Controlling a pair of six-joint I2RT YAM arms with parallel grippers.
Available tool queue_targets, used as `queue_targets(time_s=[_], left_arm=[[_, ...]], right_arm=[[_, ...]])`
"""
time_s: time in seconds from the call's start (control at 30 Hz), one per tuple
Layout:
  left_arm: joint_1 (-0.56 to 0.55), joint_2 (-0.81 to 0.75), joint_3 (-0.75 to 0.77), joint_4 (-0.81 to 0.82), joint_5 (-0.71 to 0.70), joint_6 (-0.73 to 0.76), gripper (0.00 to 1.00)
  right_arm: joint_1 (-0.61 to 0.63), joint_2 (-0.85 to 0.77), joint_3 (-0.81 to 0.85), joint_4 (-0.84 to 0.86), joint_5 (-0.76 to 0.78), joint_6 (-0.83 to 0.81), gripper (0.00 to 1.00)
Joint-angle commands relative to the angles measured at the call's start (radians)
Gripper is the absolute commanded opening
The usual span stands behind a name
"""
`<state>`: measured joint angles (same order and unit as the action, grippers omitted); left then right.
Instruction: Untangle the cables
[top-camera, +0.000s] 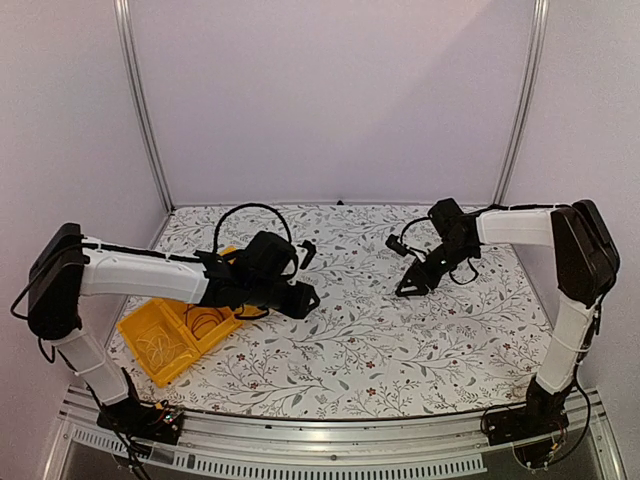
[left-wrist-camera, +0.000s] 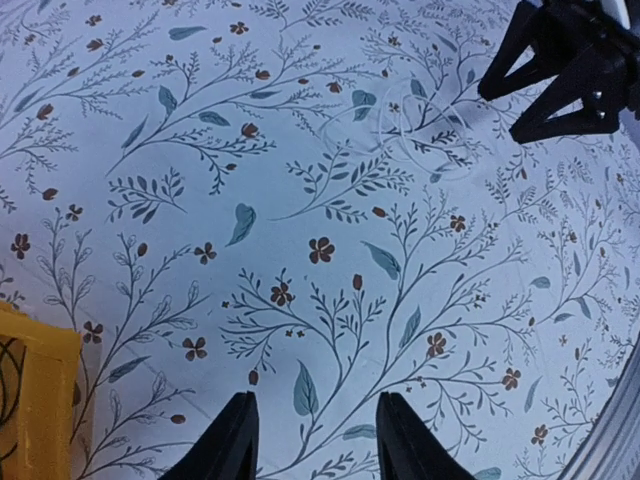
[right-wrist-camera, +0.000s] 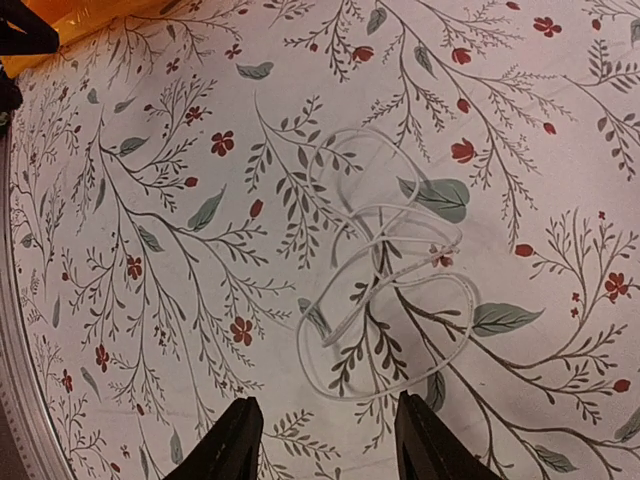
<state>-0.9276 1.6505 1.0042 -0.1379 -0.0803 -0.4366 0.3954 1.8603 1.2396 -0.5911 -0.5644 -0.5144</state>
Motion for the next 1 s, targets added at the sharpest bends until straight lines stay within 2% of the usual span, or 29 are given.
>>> queue_targets(time_s=[0.0, 0.17, 0.3, 0.4, 0.5, 0.6, 0.8, 0.97], left_arm=[[-0.062, 0.049, -0.024, 0.158, 0.012, -0.009, 0.42], [-0.115, 0.091, 0.002, 0.175, -0.003, 0.011, 0.43], [-0.135, 0.125, 0.032, 0.179, -0.010, 0.012, 0.43], [-0.144, 0.143, 0.059, 0.197, -0.051, 0.031, 0.45], [-0.148, 0.163, 0.061, 0.284, -0.099, 0.125, 0.48], [-0.140, 0.209, 0.110, 0.326, -0.156, 0.194, 0.52], [-0.092, 0.372, 0.276, 0.345, -0.127, 0.166, 0.53], [-0.049, 0.482, 0.350, 0.418, -0.088, 0.090, 0.52]], right_arm=[[0.014, 0.080, 0.081, -0.019, -0.026, 0.036, 0.50], [0.014, 0.144, 0.127, -0.001, -0.015, 0.065, 0.48], [0.014, 0.173, 0.148, 0.006, -0.006, 0.081, 0.41], [0.014, 0.183, 0.142, 0.009, -0.020, 0.077, 0.29], [0.015, 0.169, 0.130, 0.022, -0.030, 0.066, 0.18], [0.015, 0.145, 0.118, 0.024, -0.051, 0.051, 0.01], [0.015, 0.105, 0.088, 0.002, -0.152, 0.014, 0.00], [0.016, 0.057, 0.066, -0.004, -0.226, -0.002, 0.00]])
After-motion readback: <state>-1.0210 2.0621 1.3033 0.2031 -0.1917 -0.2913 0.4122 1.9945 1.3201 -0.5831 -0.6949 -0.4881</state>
